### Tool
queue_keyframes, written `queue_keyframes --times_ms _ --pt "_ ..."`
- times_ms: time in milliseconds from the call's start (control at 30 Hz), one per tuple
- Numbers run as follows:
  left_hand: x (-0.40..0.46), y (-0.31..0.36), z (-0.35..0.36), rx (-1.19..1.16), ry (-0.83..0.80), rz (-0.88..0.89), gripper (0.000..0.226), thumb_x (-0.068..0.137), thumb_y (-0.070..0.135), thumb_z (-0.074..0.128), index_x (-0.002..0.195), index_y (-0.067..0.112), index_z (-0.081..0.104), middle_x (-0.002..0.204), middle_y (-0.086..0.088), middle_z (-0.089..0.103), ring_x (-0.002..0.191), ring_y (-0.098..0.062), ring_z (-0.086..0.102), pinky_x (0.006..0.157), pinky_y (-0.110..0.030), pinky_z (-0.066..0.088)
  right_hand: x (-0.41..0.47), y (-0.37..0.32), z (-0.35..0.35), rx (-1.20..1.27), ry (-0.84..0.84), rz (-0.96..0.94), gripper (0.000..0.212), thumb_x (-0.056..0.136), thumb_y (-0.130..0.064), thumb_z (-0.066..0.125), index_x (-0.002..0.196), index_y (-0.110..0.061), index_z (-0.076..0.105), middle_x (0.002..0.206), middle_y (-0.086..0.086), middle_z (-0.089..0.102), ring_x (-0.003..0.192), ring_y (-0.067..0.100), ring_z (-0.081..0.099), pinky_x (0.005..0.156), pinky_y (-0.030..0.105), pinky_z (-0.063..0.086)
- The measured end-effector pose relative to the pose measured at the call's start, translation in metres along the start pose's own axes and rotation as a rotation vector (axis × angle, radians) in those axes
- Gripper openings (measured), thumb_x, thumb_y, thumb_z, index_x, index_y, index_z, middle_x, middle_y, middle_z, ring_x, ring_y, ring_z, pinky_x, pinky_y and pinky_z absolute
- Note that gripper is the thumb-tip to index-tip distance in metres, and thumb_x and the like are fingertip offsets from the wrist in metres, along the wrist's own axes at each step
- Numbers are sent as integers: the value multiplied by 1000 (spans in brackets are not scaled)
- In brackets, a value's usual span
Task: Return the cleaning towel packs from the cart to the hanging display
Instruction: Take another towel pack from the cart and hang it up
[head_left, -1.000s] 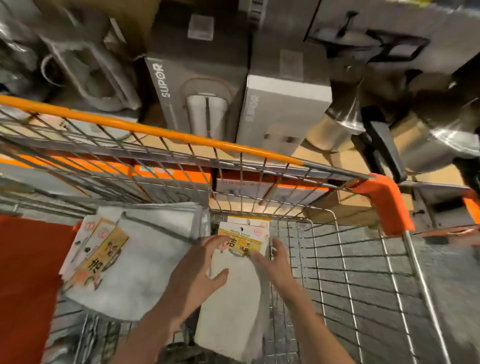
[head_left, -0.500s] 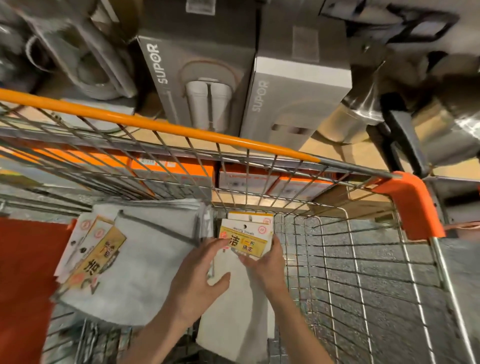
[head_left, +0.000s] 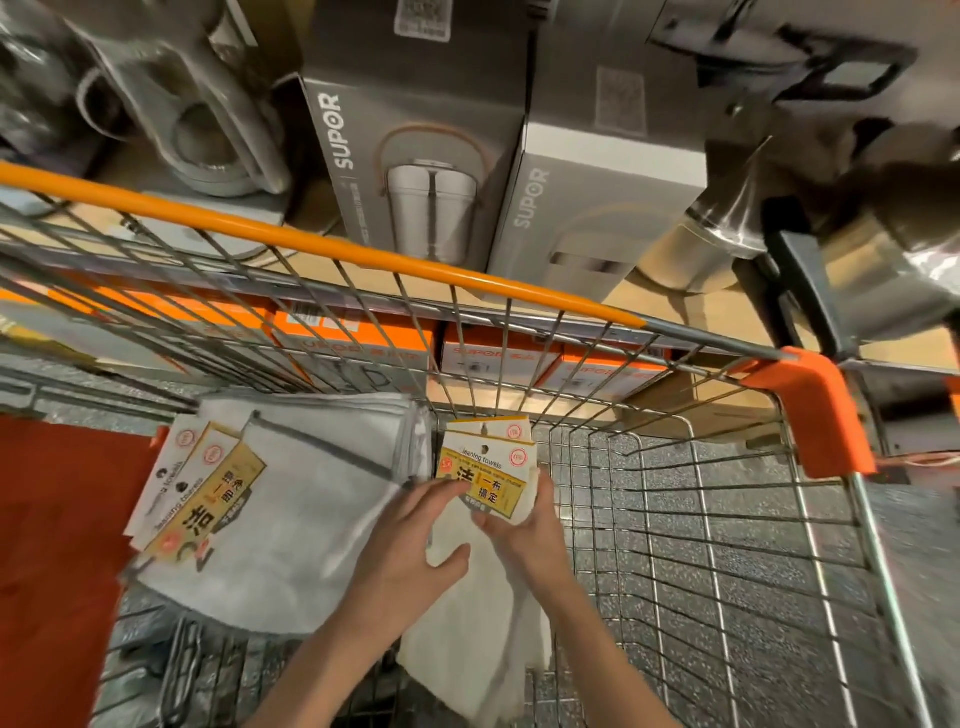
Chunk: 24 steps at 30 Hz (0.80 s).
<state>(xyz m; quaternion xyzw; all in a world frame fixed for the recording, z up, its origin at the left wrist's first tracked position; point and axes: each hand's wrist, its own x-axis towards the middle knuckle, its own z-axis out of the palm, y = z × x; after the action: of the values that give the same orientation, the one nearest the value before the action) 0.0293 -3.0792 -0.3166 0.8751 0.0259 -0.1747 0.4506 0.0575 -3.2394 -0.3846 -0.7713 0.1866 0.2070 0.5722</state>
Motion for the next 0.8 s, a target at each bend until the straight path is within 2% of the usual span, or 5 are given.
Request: queue_keyframes --times_ms 100,333,467,633,800 --pt "-2 5 -4 -32 1 1 57 83 17 67 128 41 42 131 25 39 118 -3 43 87 -2 29 -5 -13 -5 -45 -25 -7 77 69 -9 81 131 -21 36 113 -7 66 106 13 62 87 32 51" --pt "-12 21 -16 -183 87 -18 62 84 9 68 133 34 41 135 18 36 119 9 38 84 8 25 -38 -69 -39 -82 -47 -93 75 66 -16 84 127 -25 42 114 -10 64 106 10 60 89 32 50" --pt "-17 38 -19 -270 180 22 73 81 7 72 134 41 34 132 12 32 118 21 31 83 6 30 -65 -99 -70 -4 -41 -96 66 64 -3 83 115 -29 50 95 -16 72 88 -1 66 68 12 51" --pt "-26 58 -23 -623 115 -18 86 74 28 78 138 53 26 143 27 36 131 8 35 107 -20 34 -85 -128 -91 30 -112 -64 56 62 -13 86 102 -35 54 80 -30 69 72 -12 64 53 3 44" --pt "-41 58 -33 -735 218 -67 90 71 38 70 133 62 10 123 57 32 115 31 32 80 8 32 -81 -146 -61 -14 -282 -46 57 59 -25 84 111 -29 61 98 -14 73 88 1 68 67 13 51"
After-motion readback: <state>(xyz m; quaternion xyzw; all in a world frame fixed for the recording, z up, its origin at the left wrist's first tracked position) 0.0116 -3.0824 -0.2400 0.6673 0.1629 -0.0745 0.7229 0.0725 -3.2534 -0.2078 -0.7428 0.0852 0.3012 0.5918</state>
